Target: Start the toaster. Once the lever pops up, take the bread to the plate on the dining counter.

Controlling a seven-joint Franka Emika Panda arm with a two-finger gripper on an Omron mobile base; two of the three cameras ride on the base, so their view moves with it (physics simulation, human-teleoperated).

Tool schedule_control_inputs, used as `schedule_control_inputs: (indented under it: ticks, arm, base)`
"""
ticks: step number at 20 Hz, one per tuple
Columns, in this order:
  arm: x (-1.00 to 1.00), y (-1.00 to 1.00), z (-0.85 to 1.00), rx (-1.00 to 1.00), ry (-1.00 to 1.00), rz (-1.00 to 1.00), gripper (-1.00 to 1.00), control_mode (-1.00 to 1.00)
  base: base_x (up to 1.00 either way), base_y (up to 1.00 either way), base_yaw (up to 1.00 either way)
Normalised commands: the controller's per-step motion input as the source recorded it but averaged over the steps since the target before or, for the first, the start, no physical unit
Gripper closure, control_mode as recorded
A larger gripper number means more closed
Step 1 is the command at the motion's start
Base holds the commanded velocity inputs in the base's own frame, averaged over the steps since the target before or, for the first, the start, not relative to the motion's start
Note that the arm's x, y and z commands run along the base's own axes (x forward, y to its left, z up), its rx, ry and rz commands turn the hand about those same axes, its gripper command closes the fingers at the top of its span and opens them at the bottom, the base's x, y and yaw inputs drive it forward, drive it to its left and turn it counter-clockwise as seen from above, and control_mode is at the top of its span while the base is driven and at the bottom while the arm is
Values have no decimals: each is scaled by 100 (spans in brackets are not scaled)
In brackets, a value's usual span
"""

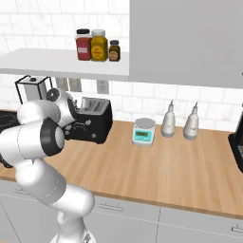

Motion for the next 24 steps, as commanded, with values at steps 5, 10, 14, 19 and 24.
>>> schedule_control_inputs:
  ticks: [5,10,14,19,24]
  arm:
    - [0,0,0,0,0,0,-100,-100]
    - [0,0,0,0,0,0,-100,-100]
    - [0,0,0,0,0,0,-100,-100]
    - [0,0,0,0,0,0,-100,-100]
    - [0,0,0,0,0,0,-100,-100]
  base:
    - [0,0,0]
    - [0,0,0]
    - [0,0,0]
    - [0,0,0]
    - [0,0,0]
